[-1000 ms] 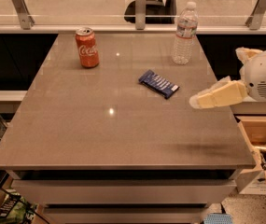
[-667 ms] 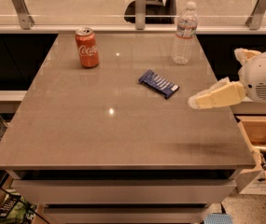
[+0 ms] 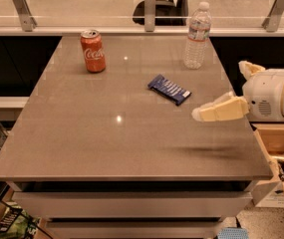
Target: Pick rxbar blueberry
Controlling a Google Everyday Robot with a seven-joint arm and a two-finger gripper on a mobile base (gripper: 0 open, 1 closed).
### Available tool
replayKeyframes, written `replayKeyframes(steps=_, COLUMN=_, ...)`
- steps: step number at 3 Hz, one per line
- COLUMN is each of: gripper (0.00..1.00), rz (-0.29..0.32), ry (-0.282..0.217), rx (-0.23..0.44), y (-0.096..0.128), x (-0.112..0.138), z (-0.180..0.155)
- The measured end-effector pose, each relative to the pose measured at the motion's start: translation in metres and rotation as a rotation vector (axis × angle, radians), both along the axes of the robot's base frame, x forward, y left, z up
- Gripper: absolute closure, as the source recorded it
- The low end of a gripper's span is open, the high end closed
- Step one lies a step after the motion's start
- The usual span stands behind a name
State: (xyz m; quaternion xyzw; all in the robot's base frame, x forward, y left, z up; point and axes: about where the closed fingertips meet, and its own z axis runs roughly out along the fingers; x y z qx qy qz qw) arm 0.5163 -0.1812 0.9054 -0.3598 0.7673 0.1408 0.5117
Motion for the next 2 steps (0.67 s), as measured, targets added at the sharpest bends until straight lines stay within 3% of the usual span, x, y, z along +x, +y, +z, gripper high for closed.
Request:
replayKeyframes(steps=1, gripper=0.0, rz=0.015, ry=-0.012, rx=0.039, y=0.006, x=0.008, z=-0.014)
replayKeyframes(steps=2, gripper=0.0, rz=0.035, ry=0.01, rx=0.049, y=0.013, x=0.016, z=-0.03)
